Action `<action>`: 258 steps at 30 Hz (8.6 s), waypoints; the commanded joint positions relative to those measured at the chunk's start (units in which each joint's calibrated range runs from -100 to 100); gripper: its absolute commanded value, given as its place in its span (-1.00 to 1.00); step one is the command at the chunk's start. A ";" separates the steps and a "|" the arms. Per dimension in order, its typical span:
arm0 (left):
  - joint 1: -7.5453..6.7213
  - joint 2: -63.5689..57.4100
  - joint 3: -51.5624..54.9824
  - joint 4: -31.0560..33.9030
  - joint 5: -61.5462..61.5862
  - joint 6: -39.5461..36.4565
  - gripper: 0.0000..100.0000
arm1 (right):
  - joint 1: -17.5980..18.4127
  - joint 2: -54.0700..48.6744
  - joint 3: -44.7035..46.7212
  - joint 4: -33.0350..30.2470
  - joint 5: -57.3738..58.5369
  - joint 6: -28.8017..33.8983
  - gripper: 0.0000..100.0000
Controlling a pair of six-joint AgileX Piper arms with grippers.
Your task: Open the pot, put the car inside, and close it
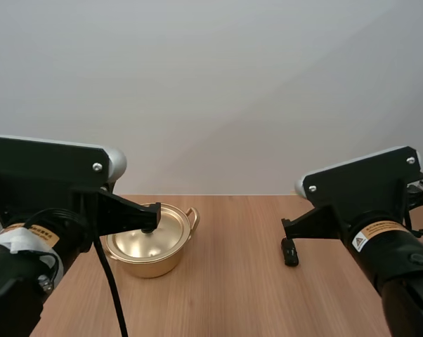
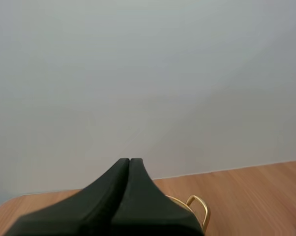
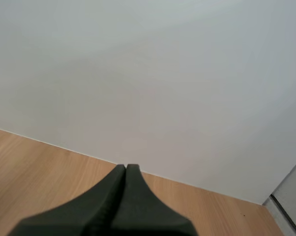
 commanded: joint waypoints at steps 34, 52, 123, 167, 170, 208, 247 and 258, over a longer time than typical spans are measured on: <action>1.10 52.69 -35.51 0.41 49.30 15.34 -1.00 | -0.40 0.06 -14.07 18.17 48.40 -13.30 -1.00; 1.10 61.20 -35.66 2.96 40.22 16.44 -1.00 | -0.40 0.06 -12.26 17.95 44.26 -14.70 -1.00; 1.10 86.28 -35.66 1.23 36.56 18.87 0.97 | -0.40 0.06 -11.82 17.32 42.98 -14.81 -1.00; 1.10 88.11 -35.66 1.76 35.27 19.23 0.76 | -0.83 0.06 -11.82 16.90 42.98 -14.81 -1.00; 1.10 88.11 -35.66 1.76 35.27 19.23 0.76 | -0.83 0.06 -11.82 16.90 42.98 -14.81 -1.00; 1.10 84.01 -35.82 -1.59 30.67 20.30 -1.00 | -0.81 0.06 -11.82 16.80 42.98 -14.81 -1.00; 1.10 37.37 -74.10 -14.59 -19.03 18.33 -1.00 | -0.81 0.21 -11.82 19.26 41.02 -15.15 -1.00; 1.10 43.97 -77.60 -9.69 -14.09 17.68 -1.00 | -1.92 2.94 -11.82 19.59 25.93 -15.15 -1.00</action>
